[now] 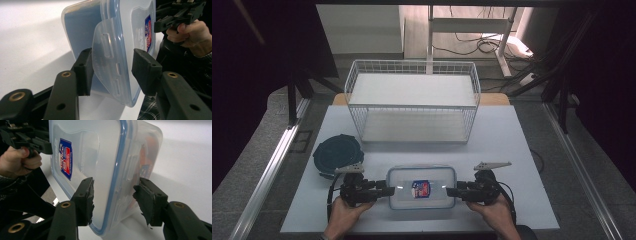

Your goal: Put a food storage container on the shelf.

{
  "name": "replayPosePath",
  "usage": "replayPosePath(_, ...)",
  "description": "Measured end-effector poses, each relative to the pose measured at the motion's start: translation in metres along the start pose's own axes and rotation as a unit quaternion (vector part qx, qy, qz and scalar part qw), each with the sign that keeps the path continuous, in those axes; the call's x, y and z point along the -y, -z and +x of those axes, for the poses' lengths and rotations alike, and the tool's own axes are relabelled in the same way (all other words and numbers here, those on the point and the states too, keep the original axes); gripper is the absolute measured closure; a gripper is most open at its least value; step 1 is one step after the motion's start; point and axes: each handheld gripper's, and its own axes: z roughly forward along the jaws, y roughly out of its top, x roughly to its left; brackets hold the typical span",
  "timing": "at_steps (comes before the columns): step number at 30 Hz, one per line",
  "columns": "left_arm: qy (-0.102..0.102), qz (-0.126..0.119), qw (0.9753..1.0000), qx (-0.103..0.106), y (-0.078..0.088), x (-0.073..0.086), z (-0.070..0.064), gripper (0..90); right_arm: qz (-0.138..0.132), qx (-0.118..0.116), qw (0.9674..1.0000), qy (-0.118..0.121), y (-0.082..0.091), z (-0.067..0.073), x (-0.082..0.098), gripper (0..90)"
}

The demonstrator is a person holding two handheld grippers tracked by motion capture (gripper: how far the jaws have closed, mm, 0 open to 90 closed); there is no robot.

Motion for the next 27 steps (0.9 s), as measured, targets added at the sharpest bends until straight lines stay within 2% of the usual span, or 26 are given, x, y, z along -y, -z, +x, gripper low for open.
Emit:
replayPosePath(4,0.011,-0.007,0.9999,-0.008,0.000,-0.001,-0.003,52.9,0.003,-0.002,0.9999,-0.010,0.001,0.000,-0.001,50.3)
replayPosePath(6,0.007,-0.010,0.9997,-0.019,-0.001,-0.004,-0.005,53.2,-0.004,0.005,1.0000,-0.005,0.002,0.002,-0.002,50.4)
replayPosePath(8,0.017,-0.021,0.9996,-0.011,0.000,-0.007,-0.004,53.2,-0.015,0.006,0.9999,-0.004,0.004,0.002,-0.004,50.6)
replayPosePath(13,0.018,-0.034,0.9993,-0.006,0.005,-0.019,-0.002,53.1,-0.035,-0.006,0.9994,-0.006,0.011,0.002,-0.012,53.0)
replayPosePath(20,0.005,-0.040,0.9988,-0.029,0.013,-0.038,-0.003,51.5,-0.037,-0.001,0.9993,0.009,0.010,0.007,-0.027,53.2)
replayPosePath(27,-0.006,-0.053,0.9980,-0.034,0.025,-0.064,-0.006,51.3,-0.051,0.001,0.9983,0.028,0.016,0.012,-0.056,53.1)
